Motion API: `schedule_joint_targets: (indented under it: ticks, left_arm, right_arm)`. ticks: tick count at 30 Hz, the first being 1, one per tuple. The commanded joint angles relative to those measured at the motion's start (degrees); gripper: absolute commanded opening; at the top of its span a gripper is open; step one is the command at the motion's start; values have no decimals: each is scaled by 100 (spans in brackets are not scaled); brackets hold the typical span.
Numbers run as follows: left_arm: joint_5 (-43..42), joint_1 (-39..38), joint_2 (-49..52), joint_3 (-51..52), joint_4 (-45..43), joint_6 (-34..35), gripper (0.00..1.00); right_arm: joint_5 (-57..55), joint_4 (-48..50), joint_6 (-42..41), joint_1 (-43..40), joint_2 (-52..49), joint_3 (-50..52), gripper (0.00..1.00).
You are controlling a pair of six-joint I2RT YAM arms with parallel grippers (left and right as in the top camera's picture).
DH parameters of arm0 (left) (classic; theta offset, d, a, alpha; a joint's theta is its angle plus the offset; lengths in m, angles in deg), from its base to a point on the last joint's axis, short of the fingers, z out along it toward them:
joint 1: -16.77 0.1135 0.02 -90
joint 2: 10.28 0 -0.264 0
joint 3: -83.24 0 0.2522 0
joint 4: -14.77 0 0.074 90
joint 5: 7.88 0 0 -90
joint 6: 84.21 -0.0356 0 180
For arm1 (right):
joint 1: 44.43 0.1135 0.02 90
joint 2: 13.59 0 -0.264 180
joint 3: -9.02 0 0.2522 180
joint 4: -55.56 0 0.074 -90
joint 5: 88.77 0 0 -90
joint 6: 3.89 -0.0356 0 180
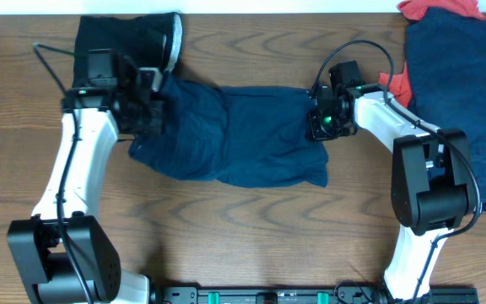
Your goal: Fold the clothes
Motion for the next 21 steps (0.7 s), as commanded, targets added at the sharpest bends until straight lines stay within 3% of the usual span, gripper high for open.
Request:
schedule_joint_targets:
  ticks: [1, 21]
  left_arm:
    - [-348, -345, -85, -179, -138, 269, 6]
    - [-367, -2094, -74, -507, -1567, 1655, 6]
  right_arm:
    - [-411, 31, -90, 57, -710, 271, 1]
    - [-411, 68, -90, 57, -715, 275, 1]
